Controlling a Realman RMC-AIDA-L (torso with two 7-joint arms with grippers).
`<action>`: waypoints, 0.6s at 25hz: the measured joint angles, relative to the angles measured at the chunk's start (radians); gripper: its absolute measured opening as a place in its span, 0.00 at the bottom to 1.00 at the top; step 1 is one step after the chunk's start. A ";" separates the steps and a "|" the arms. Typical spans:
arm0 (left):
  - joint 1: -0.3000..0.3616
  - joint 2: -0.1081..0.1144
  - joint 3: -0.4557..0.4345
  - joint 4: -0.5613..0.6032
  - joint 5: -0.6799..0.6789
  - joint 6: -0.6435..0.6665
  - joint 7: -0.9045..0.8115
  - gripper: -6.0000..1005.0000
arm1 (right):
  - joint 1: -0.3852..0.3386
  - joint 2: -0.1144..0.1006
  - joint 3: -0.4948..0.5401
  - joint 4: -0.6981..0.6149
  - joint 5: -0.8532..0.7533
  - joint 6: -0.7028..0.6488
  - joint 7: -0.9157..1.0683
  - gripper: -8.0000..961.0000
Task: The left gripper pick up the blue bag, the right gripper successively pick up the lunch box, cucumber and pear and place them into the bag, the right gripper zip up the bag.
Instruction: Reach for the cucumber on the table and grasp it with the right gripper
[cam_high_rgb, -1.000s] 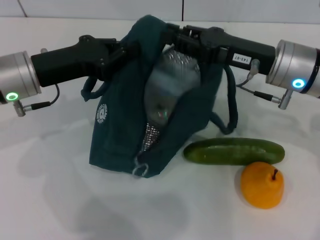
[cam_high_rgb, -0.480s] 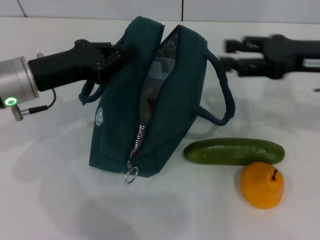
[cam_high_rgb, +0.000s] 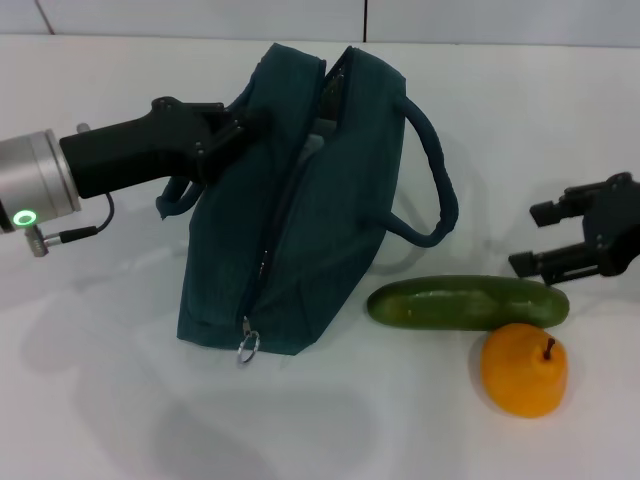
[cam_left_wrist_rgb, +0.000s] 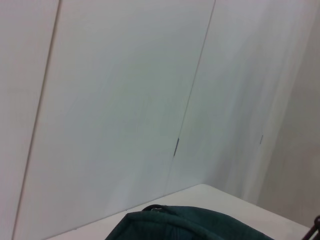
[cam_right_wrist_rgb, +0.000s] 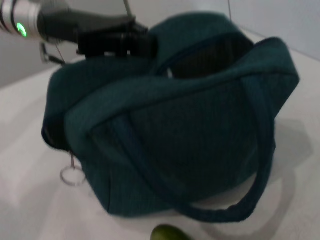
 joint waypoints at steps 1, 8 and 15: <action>-0.001 0.000 0.000 -0.002 0.000 0.000 0.000 0.05 | 0.002 0.011 -0.002 -0.017 -0.030 -0.010 0.008 0.78; -0.004 -0.001 0.001 -0.014 -0.009 -0.014 0.003 0.05 | 0.104 0.024 -0.095 -0.005 -0.151 -0.017 0.072 0.79; -0.034 0.001 0.003 -0.050 -0.008 -0.042 0.003 0.05 | 0.205 0.027 -0.214 0.050 -0.211 0.066 0.138 0.79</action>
